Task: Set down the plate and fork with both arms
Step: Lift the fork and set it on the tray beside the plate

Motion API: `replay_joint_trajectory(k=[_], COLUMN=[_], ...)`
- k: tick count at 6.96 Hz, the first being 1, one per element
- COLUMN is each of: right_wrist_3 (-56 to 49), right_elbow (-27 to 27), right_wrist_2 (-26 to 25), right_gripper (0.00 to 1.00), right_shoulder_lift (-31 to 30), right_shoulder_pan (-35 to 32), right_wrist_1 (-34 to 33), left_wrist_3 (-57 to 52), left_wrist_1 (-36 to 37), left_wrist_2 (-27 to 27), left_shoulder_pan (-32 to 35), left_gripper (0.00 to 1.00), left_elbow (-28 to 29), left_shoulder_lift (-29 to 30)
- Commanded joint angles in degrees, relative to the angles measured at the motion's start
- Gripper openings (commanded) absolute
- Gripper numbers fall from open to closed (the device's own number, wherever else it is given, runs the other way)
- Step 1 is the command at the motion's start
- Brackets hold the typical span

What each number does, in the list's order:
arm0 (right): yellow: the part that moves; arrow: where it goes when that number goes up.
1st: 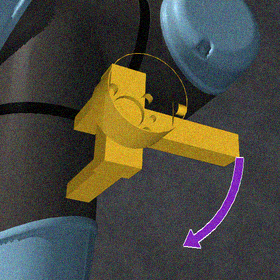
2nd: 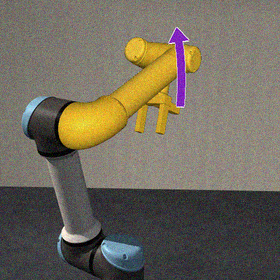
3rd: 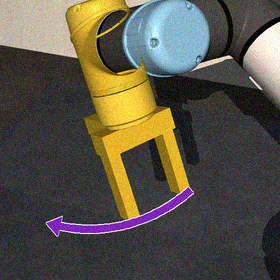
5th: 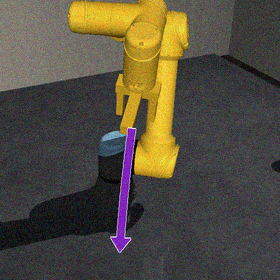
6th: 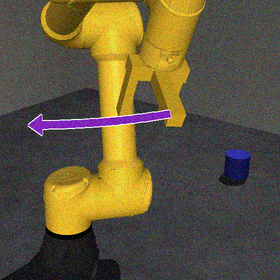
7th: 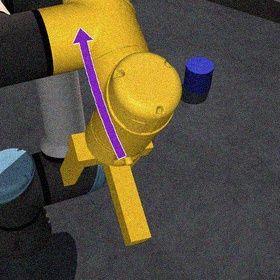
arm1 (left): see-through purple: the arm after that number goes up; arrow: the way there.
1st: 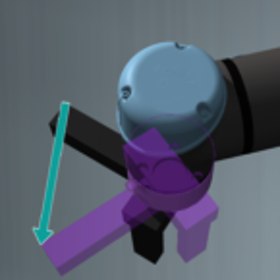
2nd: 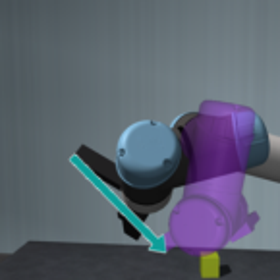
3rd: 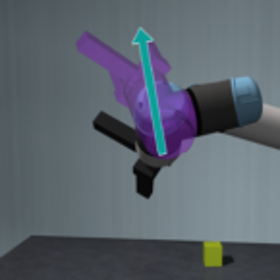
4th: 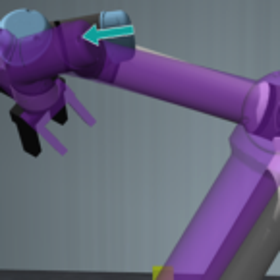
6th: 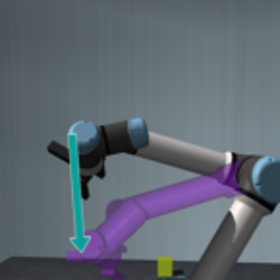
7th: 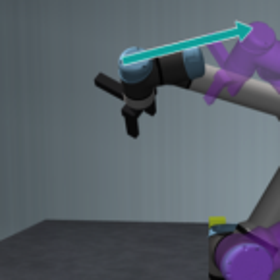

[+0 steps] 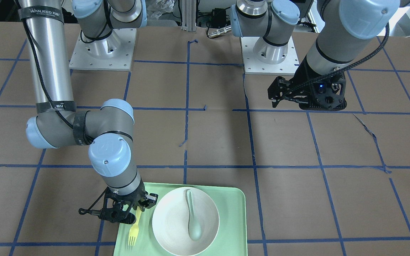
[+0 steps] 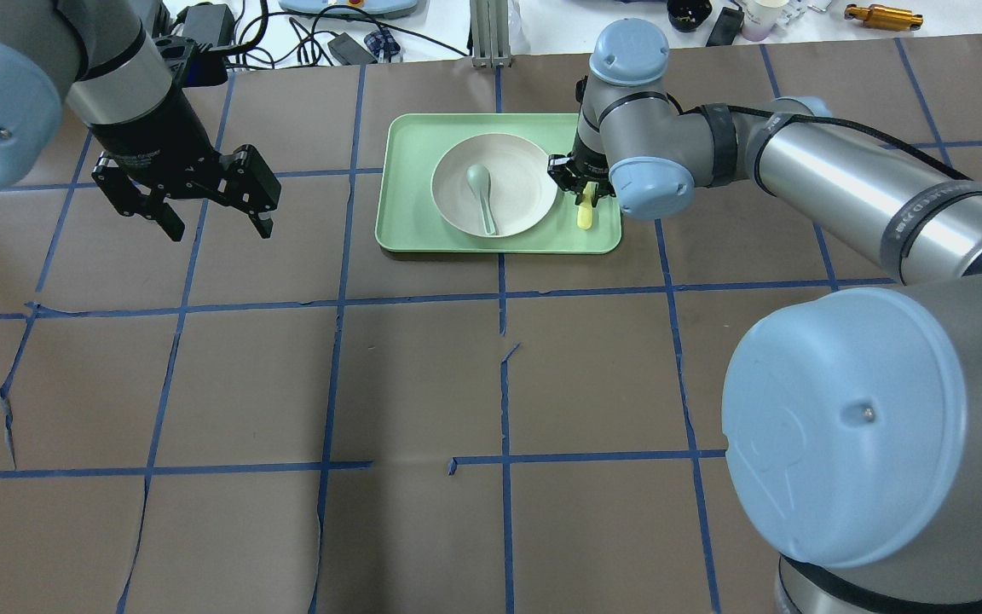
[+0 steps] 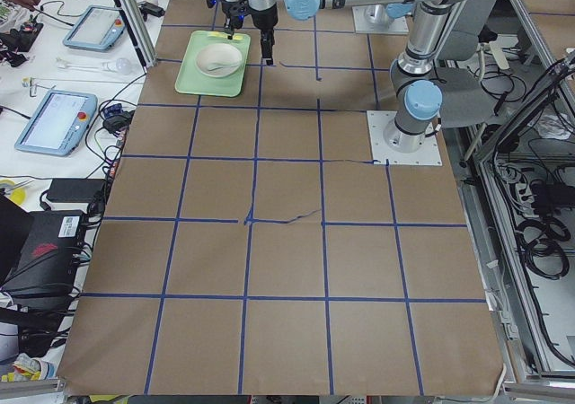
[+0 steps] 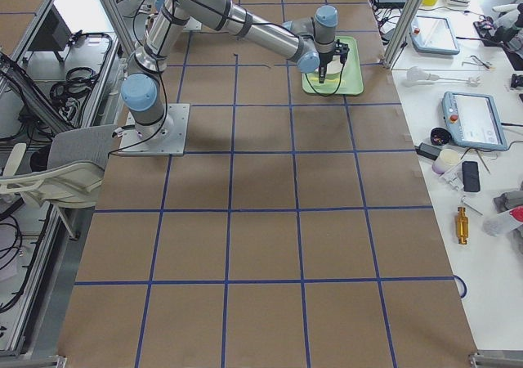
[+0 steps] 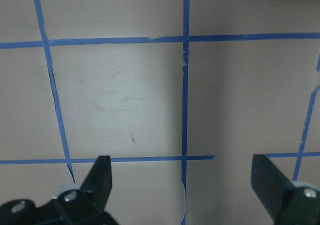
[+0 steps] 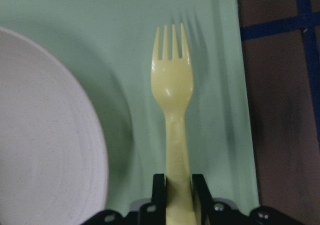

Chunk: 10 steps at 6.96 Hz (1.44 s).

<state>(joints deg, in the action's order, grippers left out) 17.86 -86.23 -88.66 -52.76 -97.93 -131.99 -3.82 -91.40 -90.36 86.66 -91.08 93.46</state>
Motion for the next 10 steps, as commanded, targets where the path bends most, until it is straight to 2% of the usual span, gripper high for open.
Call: replay_joint_trajectory(k=[1,3,4,5,8,9,10], right_wrist_3=[-1.4,-1.9,-2.0,-2.1,-2.3,-2.4,-2.0], right_elbow=[-0.3,-0.2,-0.1,-0.2,-0.2,-0.2,-0.1], right_wrist_2=[0.2,0.1,-0.4,-0.7,-1.4,-3.8,-3.4], right_gripper=[0.24,0.67,0.79,0.80,0.86,0.87,0.96], right_shoulder_lift=[0.5,0.3,-0.1,-2.0,-12.6,-16.6,-20.2], right_shoulder_pan=[0.0,0.0,0.0,0.0,0.0,0.0,-0.2], right_wrist_1=[-0.7,-0.2,0.0,0.9,14.0,20.4,23.4], left_wrist_3=[0.0,0.0,-0.1,-0.1,0.0,0.0,0.1], left_wrist_1=[0.7,1.0,1.0,1.5,1.6,1.6,2.4], left_wrist_2=[-0.1,-0.1,-0.2,-0.3,-0.3,-0.3,-0.3], left_shoulder_pan=[0.0,0.0,0.0,0.0,0.0,0.0,0.0], left_gripper=[1.00,1.00,1.00,1.00,1.00,1.00,1.00], left_elbow=[-0.6,-0.7,-0.8,-0.8,-0.6,-0.6,-0.5], left_shoulder_lift=[-0.2,0.3,0.0,0.2,-0.3,-0.4,0.2])
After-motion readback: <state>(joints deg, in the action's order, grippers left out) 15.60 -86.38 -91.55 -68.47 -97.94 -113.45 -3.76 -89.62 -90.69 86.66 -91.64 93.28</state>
